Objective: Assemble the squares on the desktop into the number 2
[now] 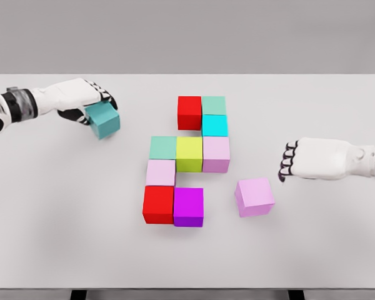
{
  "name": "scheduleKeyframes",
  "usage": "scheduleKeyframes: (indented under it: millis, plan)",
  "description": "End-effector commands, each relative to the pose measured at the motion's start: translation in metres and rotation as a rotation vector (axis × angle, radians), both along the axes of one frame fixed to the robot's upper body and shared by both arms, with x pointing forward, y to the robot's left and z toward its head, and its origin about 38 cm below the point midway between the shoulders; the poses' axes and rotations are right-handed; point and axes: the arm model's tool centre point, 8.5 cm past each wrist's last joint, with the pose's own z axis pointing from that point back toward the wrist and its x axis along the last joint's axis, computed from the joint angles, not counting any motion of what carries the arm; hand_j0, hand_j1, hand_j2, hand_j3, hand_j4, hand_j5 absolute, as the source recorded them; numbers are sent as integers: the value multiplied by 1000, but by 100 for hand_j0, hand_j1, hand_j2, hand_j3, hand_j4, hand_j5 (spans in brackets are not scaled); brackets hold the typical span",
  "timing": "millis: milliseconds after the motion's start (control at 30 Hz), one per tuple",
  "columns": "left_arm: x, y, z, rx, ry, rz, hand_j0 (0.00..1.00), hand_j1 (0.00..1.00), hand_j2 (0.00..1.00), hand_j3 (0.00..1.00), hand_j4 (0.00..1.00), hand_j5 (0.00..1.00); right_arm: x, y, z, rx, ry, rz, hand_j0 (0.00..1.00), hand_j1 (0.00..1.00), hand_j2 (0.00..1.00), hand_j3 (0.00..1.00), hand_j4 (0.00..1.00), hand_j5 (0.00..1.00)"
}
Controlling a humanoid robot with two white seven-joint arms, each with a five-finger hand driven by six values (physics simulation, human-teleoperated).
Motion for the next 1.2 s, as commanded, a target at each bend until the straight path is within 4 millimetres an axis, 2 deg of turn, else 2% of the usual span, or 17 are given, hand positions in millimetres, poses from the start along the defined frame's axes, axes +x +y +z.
scheduleKeyframes:
  millis: [0, 133, 267, 400, 533, 800, 1167]
  plan:
    - [3, -4, -2, -10, 5, 4, 66, 66, 66, 66, 66, 66, 7, -10, 1, 40, -19, -31, 56, 56, 56, 56, 56, 56]
    - [7, -15, -2, -21, 2, -5, 66, 66, 66, 66, 66, 66, 6, -18, -8, 38, -3, -48, 56, 56, 56, 56, 56, 56]
    - [14, -24, 3, -30, -8, -9, 66, 66, 66, 66, 66, 66, 2, -16, -16, 39, 21, -44, 55, 55, 55, 55, 55, 55]
    - [20, -29, 3, -37, -8, 0, 66, 66, 66, 66, 66, 66, 0, -10, -14, 73, 21, -30, 55, 55, 55, 55, 55, 55]
    - [26, -35, 5, -44, -12, 6, 66, 66, 66, 66, 66, 66, -3, -6, -21, 84, 38, -21, 55, 55, 55, 55, 55, 55]
    - [36, -56, 8, -61, -15, -3, 67, 67, 67, 67, 67, 67, -11, 10, -24, 106, 54, 24, 55, 55, 55, 55, 55, 55]
    - [37, -74, 6, -70, -4, -27, 67, 67, 67, 67, 67, 67, -14, 25, -27, 131, 64, 58, 55, 55, 55, 55, 55, 55]
